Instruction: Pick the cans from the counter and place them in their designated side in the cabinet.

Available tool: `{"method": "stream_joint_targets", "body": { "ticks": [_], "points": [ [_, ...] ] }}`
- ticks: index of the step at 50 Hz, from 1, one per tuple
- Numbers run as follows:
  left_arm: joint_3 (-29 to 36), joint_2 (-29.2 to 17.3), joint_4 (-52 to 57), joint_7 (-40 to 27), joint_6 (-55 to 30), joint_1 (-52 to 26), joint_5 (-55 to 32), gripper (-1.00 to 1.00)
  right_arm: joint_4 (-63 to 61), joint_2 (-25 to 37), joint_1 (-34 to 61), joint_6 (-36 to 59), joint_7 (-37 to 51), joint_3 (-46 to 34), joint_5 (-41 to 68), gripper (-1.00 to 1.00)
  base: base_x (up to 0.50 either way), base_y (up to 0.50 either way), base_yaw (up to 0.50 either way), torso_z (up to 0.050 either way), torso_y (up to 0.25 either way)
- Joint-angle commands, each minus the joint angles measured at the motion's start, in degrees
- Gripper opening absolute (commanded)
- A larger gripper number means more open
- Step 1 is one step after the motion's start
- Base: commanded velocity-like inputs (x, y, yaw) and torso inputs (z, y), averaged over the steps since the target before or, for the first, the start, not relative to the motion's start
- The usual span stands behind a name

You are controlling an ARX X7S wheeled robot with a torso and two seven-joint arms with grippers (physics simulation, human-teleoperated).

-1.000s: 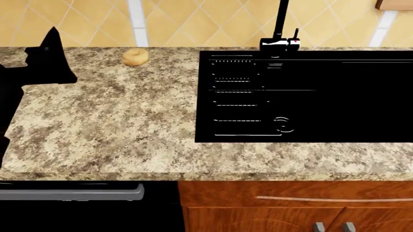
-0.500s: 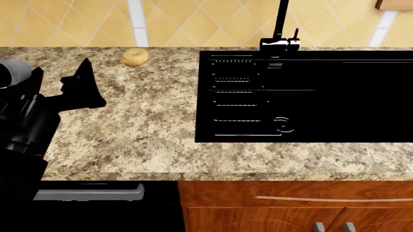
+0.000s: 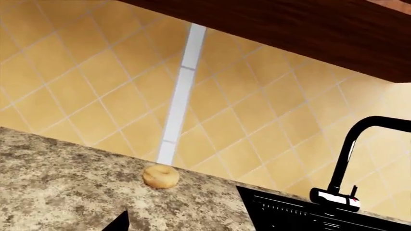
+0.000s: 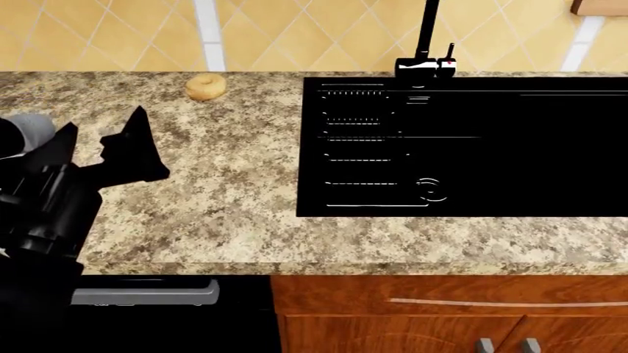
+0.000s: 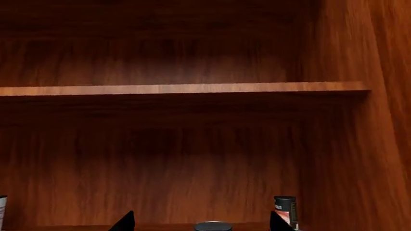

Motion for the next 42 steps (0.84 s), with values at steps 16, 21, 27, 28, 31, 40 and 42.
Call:
{"method": "stream_joint_targets", "body": {
  "ticks": [16,21,27,28,31,40,42],
  "points": [
    [-0.21,-0.12,0.66,-0.58,0.54,1.35,-0.57,1.00,-103.50,2.19,-139.83,-37.64,0.23,19.56,-17.31,1.00,0.00,0.00,0.00,0.000,0.000],
    [-0.01,-0.14,0.40,-0.45,0.84,1.47,-0.29,1.00,-97.17,2.03,-139.95,-41.00,2.40,17.38,-18.49,1.00,0.00,0.00,0.00,0.000,0.000],
    [0.22,-0.11,0.03,-0.29,1.21,1.70,0.08,1.00,-89.17,2.27,-138.56,-44.23,4.49,14.80,-19.03,1.00,0.00,0.00,0.00,0.000,0.000],
    [0.22,-0.12,0.03,-0.30,1.23,1.78,0.08,1.00,-88.52,2.38,-138.82,-44.68,4.72,14.62,-18.80,1.00,0.00,0.00,0.00,0.000,0.000],
    [0.35,-0.11,-0.14,-0.20,1.41,1.91,0.25,1.00,-87.78,2.86,-139.86,-45.55,5.17,14.29,-18.06,1.00,0.00,0.00,0.00,0.000,0.000],
    [0.29,-0.22,-0.17,-0.25,1.60,2.33,0.10,1.00,-89.45,4.23,-142.06,-45.33,6.03,13.86,-17.00,1.00,0.00,0.00,0.00,0.000,0.000],
    [0.38,-0.21,-0.34,-0.14,1.77,2.36,0.25,1.00,-89.64,4.43,-142.06,-45.13,6.22,13.72,-16.90,1.00,0.00,0.00,0.00,0.000,0.000]
  ]
}}
